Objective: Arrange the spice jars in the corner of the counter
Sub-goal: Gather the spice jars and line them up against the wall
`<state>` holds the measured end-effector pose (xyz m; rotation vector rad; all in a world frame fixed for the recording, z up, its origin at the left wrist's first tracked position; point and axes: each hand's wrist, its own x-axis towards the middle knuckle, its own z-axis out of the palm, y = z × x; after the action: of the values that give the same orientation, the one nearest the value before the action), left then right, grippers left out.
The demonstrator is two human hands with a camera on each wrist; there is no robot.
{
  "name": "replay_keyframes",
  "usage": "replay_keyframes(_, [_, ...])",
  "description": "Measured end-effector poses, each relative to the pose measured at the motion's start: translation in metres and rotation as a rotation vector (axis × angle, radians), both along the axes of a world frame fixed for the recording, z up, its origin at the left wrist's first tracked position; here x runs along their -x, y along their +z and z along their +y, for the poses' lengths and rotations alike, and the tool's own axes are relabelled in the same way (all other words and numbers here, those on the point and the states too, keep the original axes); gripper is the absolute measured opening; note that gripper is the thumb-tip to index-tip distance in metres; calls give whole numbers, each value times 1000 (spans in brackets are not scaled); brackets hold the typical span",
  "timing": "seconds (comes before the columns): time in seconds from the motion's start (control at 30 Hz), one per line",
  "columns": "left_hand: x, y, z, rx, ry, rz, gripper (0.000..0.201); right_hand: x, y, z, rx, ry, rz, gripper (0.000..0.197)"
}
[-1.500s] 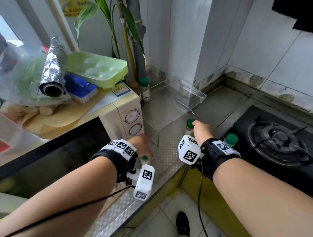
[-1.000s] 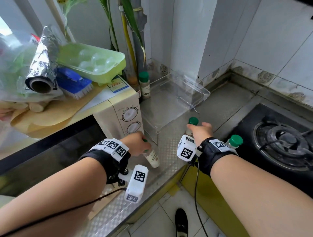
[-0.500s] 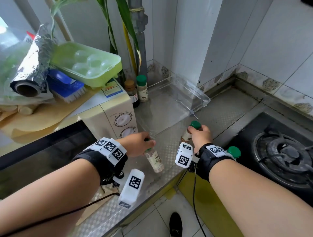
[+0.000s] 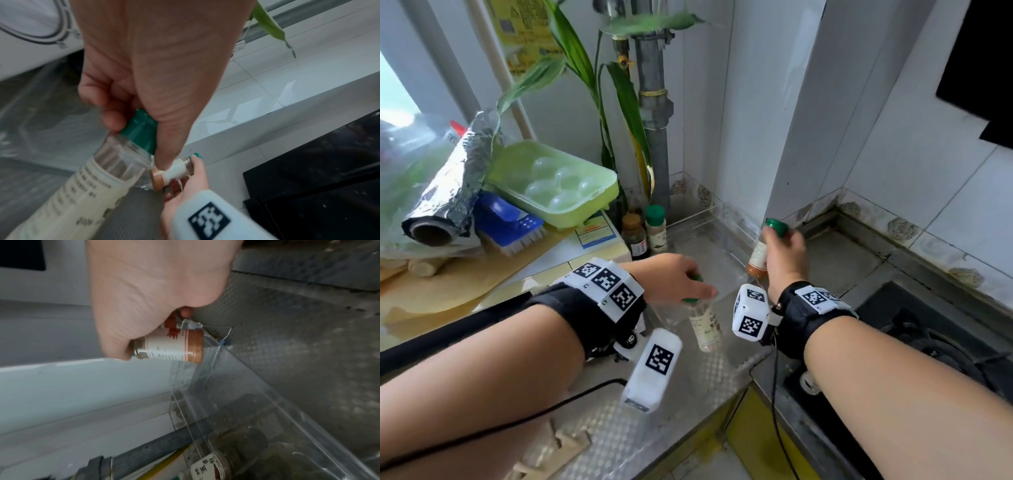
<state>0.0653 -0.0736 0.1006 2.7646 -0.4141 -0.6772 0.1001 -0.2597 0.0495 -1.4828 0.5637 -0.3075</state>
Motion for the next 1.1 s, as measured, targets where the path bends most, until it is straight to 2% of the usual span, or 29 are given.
replay_keyframes(0.07, [-11, 11, -3, 16, 35, -87, 42, -7, 4, 2, 20, 84, -9, 36])
replay_keyframes(0.23, [-42, 33, -7, 105, 129, -249, 30, -31, 9, 0, 120, 263, -24, 30])
replay_keyframes(0.47, [-81, 36, -17, 112, 176, -430, 37, -57, 18, -1, 245, 460, -26, 38])
replay_keyframes(0.83, [-127, 4, -7, 8, 363, -405, 42, -90, 7, 2, 393, 668, -30, 36])
replay_keyframes(1.1, [-138, -12, -1, -44, 389, -367, 46, -117, 7, 24, 513, 736, -74, 38])
